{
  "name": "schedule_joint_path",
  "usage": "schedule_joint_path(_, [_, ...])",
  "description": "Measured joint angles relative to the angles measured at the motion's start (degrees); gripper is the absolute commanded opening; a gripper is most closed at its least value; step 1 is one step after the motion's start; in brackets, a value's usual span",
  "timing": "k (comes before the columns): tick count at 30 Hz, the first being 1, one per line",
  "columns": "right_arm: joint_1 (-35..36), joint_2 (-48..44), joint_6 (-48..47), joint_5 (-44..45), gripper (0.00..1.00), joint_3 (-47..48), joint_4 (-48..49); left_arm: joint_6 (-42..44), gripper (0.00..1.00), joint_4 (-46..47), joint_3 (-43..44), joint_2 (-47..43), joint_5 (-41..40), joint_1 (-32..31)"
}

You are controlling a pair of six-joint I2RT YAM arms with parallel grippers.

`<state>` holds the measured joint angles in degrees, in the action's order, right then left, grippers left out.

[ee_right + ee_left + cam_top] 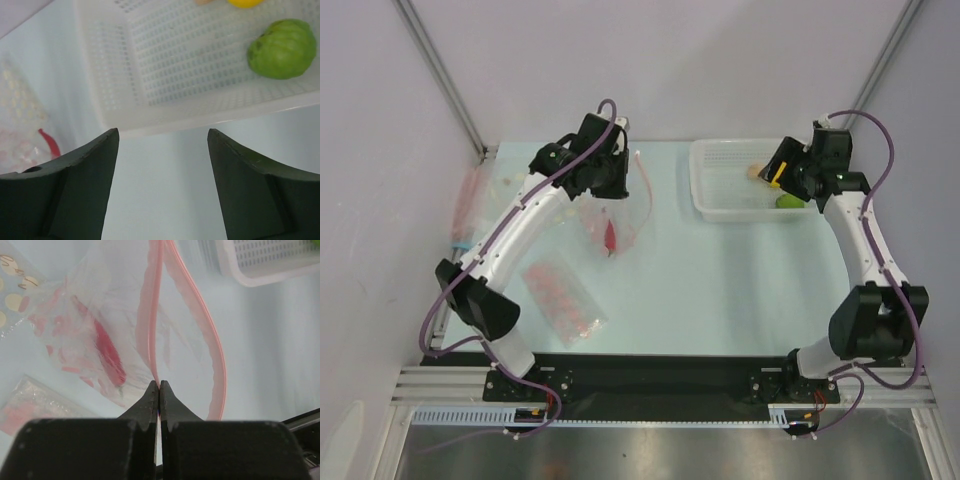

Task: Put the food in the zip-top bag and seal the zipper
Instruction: Pick up the fake fruit from the bin.

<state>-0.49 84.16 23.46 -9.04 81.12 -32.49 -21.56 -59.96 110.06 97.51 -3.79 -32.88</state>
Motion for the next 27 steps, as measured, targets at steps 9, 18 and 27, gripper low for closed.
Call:
schedule_joint_path(9, [-6.32,16.76,-0.24,5.84,0.8,6.93,3.1,0.68,0.0,6.01,-9.09,1.7,2.21,-0.11])
schedule_joint_path(18, [-6.69,30.53,-1.14,9.66,0.77,19.63,5.57,0.7,0.0,8.74,-9.64,2.27,5.51,-0.15])
schedule_joint_path(27, [-6.49,42.84,-2.45,12.11,0.73,31.54,5.81,0.63,0.0,8.74,-8.59,3.34,6.12,-0.74])
